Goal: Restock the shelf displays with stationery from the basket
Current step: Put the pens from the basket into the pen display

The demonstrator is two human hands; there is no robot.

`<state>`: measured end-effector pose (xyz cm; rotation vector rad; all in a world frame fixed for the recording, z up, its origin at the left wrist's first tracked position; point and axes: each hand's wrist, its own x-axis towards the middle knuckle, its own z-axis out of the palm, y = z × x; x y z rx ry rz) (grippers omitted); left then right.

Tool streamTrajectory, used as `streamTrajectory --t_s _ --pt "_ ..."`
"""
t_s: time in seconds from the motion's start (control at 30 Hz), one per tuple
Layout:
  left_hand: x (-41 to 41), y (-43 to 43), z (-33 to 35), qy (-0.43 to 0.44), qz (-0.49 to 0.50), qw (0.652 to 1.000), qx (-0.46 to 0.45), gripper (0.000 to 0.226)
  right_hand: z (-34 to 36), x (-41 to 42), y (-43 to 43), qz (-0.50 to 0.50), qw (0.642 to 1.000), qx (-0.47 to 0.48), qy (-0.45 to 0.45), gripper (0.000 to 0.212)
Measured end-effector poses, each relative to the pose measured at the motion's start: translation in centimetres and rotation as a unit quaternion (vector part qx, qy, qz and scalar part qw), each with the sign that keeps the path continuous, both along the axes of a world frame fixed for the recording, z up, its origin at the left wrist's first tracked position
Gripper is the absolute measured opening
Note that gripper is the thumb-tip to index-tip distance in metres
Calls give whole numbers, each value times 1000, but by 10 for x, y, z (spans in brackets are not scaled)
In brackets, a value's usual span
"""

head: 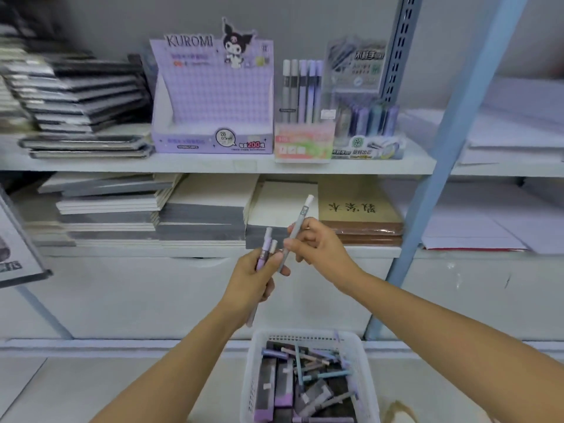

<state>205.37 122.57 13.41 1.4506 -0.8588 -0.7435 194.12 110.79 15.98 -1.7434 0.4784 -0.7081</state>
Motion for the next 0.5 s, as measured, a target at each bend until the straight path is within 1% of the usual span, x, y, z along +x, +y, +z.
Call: streamTrajectory --t_s 0.1,0.2,0.3,0.43,0.5 --pt "-4 1 36 -25 7 999 -34 17 41 -4 4 -6 999 -26 -32 19" --pt "-5 0 73 -63 0 996 -57 19 80 -6 6 -24 993 -44 -108 21" --pt "-2 -1 107 -82 -17 993 -83 16 121 -8 3 -69 979 -63 -181 23" --pt "3 -9 146 -84 -31 989 -120 11 168 -10 -8 -86 968 -106 -210 25" --pt "6 -14 163 -90 -35 988 -122 11 188 -9 -15 -82 965 -127 -215 25"
